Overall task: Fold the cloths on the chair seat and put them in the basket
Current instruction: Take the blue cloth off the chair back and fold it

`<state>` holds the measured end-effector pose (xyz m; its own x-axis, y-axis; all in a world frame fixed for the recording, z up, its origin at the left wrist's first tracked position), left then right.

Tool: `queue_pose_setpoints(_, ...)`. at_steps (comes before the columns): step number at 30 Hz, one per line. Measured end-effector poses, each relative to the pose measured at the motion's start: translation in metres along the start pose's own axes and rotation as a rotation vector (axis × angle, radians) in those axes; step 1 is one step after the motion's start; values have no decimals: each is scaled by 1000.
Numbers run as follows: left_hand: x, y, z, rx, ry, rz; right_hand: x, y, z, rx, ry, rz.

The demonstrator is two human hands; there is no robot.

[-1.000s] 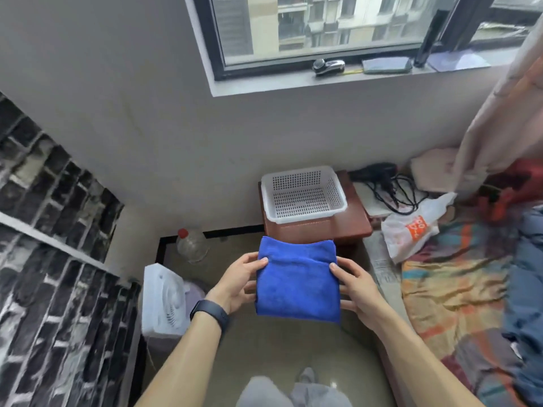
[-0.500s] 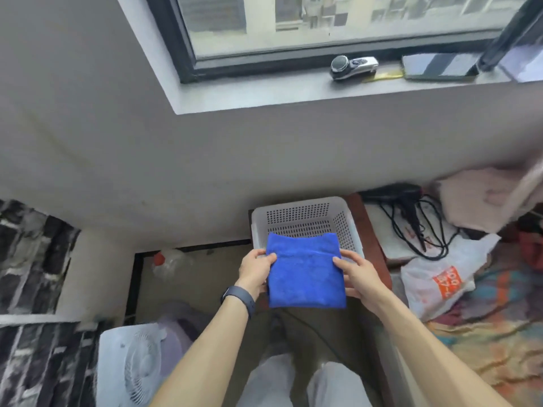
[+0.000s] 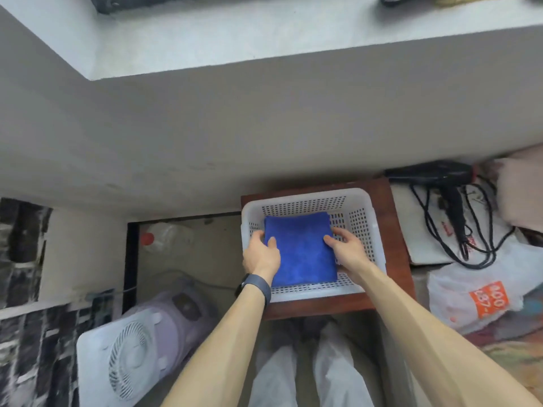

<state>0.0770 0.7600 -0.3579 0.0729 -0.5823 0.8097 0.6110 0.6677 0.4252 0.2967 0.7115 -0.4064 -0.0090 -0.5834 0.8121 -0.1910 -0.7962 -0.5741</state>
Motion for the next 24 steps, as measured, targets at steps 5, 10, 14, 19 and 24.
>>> queue_pose_setpoints(5, -9, 8, -13, -171, 14, 6, -20, 6, 0, 206, -13, -18)
queue_pose_setpoints(10, 5, 33, -27, -808, 101, -285, -4, -15, 6, 771, 217, 221)
queue_pose_setpoints(14, -15, 10, -45, -1295, -83, -220, -9, -2, -36, 1368, -22, 382)
queue_pose_setpoints(19, -36, -9, -49, -1390, -63, -130, -47, 11, -37, 1608, -162, 252)
queue_pose_setpoints(24, -41, -15, -51, -1402, -3, -144, -52, 25, -34, 1601, -50, 304)
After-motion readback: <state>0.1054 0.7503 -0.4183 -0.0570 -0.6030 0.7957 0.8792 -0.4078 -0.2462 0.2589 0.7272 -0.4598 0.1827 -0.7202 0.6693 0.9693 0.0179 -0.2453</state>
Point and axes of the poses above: each hand's wrist, its own x-axis away from the middle knuckle, its own z-axis out of the back of the hand, y = z × x, the point moved 7 cm from there along -x, towards the middle knuckle, and after that the axes turned 15 degrees about -y, right-handed, at the moved point
